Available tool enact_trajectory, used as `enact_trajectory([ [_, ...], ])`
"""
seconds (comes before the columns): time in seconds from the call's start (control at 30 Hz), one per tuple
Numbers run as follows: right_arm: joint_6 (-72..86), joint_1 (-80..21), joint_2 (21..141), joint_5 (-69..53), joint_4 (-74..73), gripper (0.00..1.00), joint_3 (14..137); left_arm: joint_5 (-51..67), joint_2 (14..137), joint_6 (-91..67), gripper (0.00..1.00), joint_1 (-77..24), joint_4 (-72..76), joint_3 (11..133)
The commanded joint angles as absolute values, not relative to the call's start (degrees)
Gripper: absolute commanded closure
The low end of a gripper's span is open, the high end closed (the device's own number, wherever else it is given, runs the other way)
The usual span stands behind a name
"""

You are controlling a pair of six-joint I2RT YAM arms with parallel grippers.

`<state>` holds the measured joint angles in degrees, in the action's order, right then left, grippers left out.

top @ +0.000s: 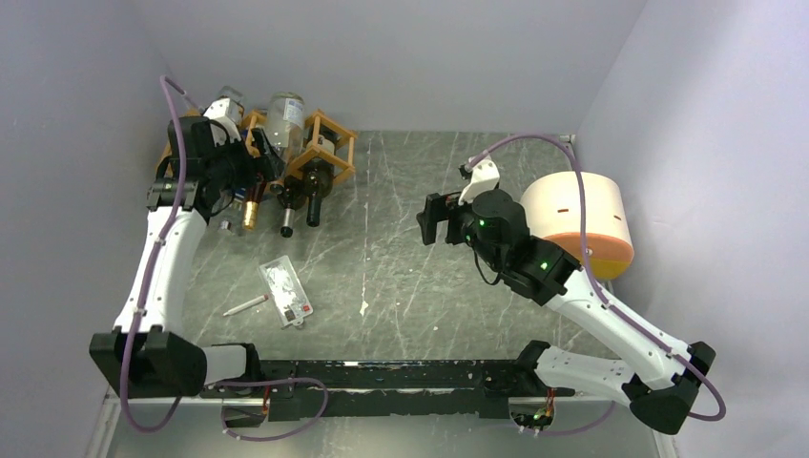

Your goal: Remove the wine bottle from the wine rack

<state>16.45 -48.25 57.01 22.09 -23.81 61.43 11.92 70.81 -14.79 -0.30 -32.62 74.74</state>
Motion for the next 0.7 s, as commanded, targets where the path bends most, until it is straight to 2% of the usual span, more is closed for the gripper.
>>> enact_trajectory([
  [0.0,15.6,-47.8,56.1,18.7,-22.8,0.0,60.6,26.3,74.3,-18.2,0.04,4.4,-29.1,75.4],
  [0.23,16.2,-47.8,55.9,19.1,-23.3,0.0,60.1,44.6,78.7,-23.9,0.05,10.5,-16.8,69.0],
  [0.43,16.5,-47.8,56.1,19.2,-23.8,0.0,60.2,49.6,82.2,-27.4,0.05,11.0,-10.3,66.2],
  [0.47,16.6,-47.8,56.1,19.3,-23.8,0.0,60.2,50.1,82.8,-28.0,0.02,11.0,-9.3,65.8],
  [0.67,17.0,-47.7,56.3,19.4,-24.0,0.0,60.3,52.6,85.9,-31.0,0.17,11.0,-4.9,63.8],
])
